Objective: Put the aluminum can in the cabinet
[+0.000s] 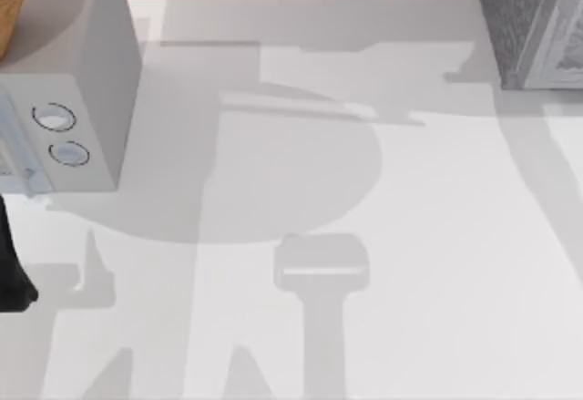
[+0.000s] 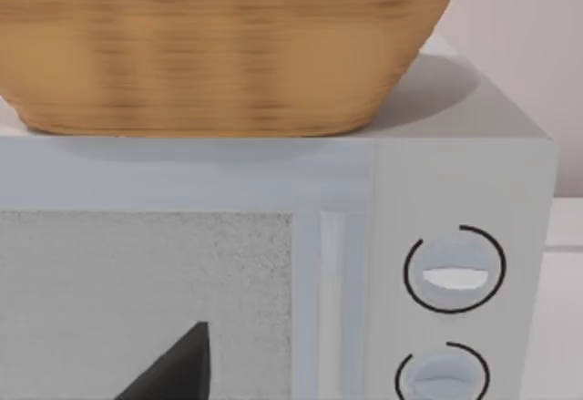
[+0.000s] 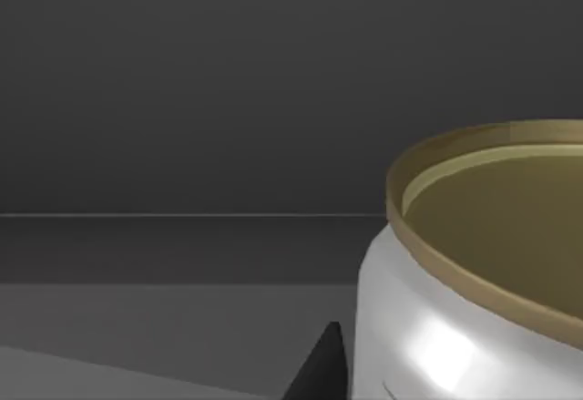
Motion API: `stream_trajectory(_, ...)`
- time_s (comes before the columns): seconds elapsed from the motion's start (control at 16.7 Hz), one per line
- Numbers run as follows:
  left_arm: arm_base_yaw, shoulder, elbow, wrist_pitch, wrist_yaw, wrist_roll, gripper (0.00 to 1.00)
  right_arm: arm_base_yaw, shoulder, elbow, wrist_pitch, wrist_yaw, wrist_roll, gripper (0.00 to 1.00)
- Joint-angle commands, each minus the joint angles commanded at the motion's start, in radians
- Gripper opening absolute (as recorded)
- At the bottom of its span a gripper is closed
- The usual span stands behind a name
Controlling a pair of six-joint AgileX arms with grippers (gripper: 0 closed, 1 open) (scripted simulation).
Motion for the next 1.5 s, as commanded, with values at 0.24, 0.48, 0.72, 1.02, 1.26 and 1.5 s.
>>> stream_trajectory(0.24,0.0,0.0,0.0,0.0,0.0,0.0,1.0,-0.004,-0.003,-0.004,0.001,-0.001,0.002,0.0)
stream_trajectory(0.48,0.0,0.0,0.0,0.0,0.0,0.0,1.0,-0.008,0.034,0.05,-0.007,-0.001,0.0,0.0)
stream_trajectory(0.72,0.0,0.0,0.0,0.0,0.0,0.0,1.0,-0.013,0.126,0.186,-0.038,-0.013,0.0,0.0)
stream_trajectory(1.02,0.0,0.0,0.0,0.0,0.0,0.0,1.0,-0.025,0.246,0.33,-0.083,-0.025,0.0,0.0)
stream_trajectory(1.26,0.0,0.0,0.0,0.0,0.0,0.0,1.0,-0.036,0.333,0.454,-0.111,-0.033,0.0,0.0)
stream_trajectory(1.5,0.0,0.0,0.0,0.0,0.0,0.0,1.0,-0.043,0.427,0.571,-0.145,-0.044,0.002,0.0)
